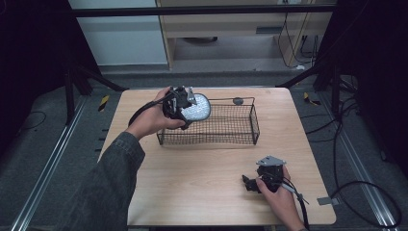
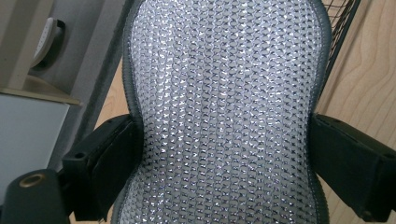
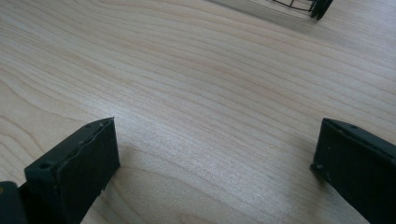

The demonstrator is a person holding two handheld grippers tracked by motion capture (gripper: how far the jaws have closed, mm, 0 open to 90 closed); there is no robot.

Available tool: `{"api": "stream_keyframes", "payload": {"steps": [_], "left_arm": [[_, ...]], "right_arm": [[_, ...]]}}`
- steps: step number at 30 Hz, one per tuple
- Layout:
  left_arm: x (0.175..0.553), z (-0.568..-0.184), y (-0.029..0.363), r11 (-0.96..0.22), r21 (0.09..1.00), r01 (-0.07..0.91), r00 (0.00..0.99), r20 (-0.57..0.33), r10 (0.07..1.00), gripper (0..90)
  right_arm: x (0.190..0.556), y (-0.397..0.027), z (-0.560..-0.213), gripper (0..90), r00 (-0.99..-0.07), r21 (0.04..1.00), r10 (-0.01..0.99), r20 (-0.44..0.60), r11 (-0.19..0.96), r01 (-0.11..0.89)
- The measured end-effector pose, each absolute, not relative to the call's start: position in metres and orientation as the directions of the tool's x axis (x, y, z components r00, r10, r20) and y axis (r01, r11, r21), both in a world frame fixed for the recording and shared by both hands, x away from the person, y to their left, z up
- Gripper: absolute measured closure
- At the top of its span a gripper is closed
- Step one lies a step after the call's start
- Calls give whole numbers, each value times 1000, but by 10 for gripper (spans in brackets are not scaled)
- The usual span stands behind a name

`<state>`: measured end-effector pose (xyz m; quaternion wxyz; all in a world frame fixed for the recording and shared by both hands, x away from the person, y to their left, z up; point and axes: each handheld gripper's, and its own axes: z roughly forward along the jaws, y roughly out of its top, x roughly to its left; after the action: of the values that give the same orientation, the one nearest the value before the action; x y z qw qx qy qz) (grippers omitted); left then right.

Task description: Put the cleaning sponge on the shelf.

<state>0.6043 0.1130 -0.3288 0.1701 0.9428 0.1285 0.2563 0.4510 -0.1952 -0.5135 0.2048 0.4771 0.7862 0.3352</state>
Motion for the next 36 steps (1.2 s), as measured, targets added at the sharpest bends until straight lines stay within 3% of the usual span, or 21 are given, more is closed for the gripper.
{"api": "stream_keyframes", "payload": {"steps": [11,17,36], "left_arm": [[605,-326,124,-912,389,131,826,466,318,90],[609,-335,122,-931,344,122,812,504,293,89],[623,-361,122,-937,328,120,815,506,282,89]], "right_arm": [[451,-197,-514,4,-457,723,889,-3,318,613],[451,-197,-513,3,-457,723,890,-5,319,613],[450,-196,-513,4,-452,722,892,-4,316,616]]}}
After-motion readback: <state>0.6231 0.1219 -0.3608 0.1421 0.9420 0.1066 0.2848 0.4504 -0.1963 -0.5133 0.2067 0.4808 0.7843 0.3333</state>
